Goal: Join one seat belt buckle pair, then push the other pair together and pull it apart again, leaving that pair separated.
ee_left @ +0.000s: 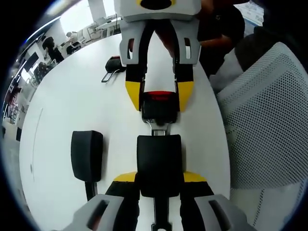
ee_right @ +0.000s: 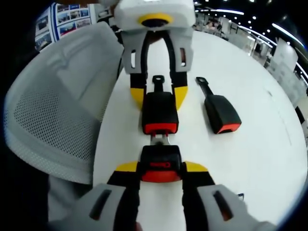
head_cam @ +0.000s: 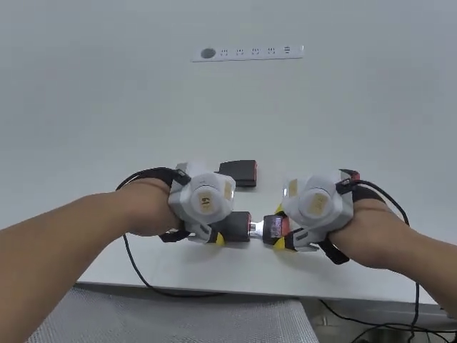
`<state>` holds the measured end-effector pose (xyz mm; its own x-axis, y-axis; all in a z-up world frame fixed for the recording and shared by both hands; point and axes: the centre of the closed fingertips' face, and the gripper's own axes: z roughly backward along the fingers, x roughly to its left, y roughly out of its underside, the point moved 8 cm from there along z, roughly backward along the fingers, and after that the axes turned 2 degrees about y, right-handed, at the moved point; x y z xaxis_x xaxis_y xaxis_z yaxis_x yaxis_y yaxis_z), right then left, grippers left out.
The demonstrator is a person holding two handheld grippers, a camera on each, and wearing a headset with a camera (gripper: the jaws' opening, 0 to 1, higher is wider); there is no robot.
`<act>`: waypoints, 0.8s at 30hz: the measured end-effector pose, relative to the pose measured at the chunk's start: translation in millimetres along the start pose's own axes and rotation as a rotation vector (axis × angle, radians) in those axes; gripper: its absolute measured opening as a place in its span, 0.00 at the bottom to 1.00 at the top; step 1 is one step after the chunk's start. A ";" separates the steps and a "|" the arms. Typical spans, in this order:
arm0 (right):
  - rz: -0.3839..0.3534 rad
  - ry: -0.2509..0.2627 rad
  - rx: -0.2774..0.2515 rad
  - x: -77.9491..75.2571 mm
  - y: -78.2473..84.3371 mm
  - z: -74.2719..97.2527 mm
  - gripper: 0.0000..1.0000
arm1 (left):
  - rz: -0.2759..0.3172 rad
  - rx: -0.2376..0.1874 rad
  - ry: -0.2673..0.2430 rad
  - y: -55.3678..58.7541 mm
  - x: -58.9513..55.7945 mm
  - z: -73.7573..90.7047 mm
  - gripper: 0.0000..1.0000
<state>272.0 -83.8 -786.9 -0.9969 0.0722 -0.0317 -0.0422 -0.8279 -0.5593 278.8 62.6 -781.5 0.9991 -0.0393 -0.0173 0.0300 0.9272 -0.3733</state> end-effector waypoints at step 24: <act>-0.028 0.016 -0.028 1.2 -12.5 -9.1 0.31 | -0.026 0.022 0.018 -2.0 2.1 0.0 0.32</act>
<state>272.0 -68.3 -787.5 -0.9942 0.1038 -0.0286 -0.0677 -0.8094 -0.5833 280.8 60.6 -780.8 0.9973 -0.0695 -0.0245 0.0564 0.9337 -0.3537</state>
